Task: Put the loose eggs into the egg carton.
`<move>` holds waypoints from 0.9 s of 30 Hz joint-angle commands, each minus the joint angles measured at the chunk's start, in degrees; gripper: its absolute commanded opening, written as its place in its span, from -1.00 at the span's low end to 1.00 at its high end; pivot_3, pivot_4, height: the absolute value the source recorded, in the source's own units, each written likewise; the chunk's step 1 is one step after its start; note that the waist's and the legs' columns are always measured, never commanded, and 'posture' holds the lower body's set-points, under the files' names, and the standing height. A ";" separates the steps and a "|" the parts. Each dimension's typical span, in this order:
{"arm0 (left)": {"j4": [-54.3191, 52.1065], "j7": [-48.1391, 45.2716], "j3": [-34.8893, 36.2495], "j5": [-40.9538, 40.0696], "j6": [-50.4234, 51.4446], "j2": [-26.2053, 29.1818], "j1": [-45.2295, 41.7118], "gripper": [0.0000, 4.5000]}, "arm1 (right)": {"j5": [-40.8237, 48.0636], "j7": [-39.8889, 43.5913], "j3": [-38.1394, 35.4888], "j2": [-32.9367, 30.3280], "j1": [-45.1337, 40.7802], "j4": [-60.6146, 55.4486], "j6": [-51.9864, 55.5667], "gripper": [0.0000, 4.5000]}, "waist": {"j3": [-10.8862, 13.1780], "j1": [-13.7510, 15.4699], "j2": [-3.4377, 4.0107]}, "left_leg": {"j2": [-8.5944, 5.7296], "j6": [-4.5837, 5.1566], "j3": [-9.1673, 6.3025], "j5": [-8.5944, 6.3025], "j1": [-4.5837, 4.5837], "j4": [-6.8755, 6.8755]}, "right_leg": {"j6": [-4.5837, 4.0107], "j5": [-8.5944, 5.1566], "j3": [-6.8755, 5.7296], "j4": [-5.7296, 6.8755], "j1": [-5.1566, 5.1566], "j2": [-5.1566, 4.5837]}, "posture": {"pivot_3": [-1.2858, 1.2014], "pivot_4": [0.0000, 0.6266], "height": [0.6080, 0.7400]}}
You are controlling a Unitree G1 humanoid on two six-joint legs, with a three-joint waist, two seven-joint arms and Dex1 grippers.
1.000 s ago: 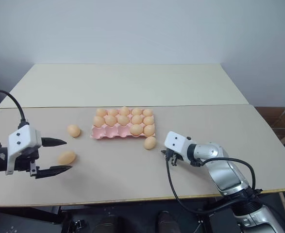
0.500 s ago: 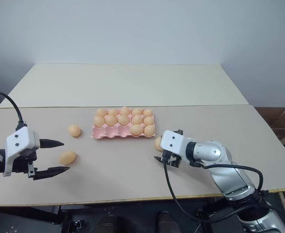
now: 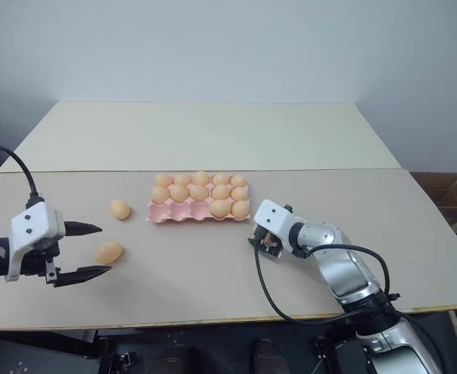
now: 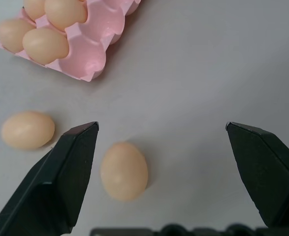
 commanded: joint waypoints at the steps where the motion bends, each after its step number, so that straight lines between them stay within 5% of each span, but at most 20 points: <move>1: -1.28 -0.29 2.66 0.33 -0.38 0.37 0.53 1.00 | 0.88 -0.13 -1.78 0.25 -0.22 -0.94 1.01 0.98 | 0.00 0.00 0.00 | 0.00 0.00 0.00 0.00 0.00 0.00 | 0.00 0.00 0.00 0.00 0.00 0.00 | 0.03 -0.52 1.00; 10: -1.15 -0.20 2.31 0.41 -0.50 0.43 0.18 1.00 | 2.42 -0.67 -2.27 0.63 0.14 -2.13 1.94 -0.05 | 0.00 0.00 0.00 | 0.01 0.00 -0.01 0.00 0.03 0.00 | 0.00 0.00 -0.01 0.02 0.01 0.01 | 0.03 -0.52 1.00; 22: -1.01 0.37 3.60 1.33 -0.74 -0.41 1.39 1.00 | -0.23 -0.34 -3.86 -4.06 -4.38 -5.57 -5.31 -0.08 | 0.00 -0.16 0.00 | 0.01 0.00 0.00 0.00 0.02 0.00 | 0.00 0.00 -0.01 0.01 -0.02 0.00 | 0.03 -0.52 1.00; 27: -0.69 0.22 4.77 1.58 -0.84 -0.57 2.60 1.00 | 0.50 2.83 -0.28 -1.29 -9.84 -3.64 -10.13 -0.08 | 0.00 -0.38 0.00 | 0.07 0.00 -0.01 0.00 0.06 -0.02 | -0.02 -0.01 -0.02 0.03 -0.02 0.08 | 0.03 -0.52 1.00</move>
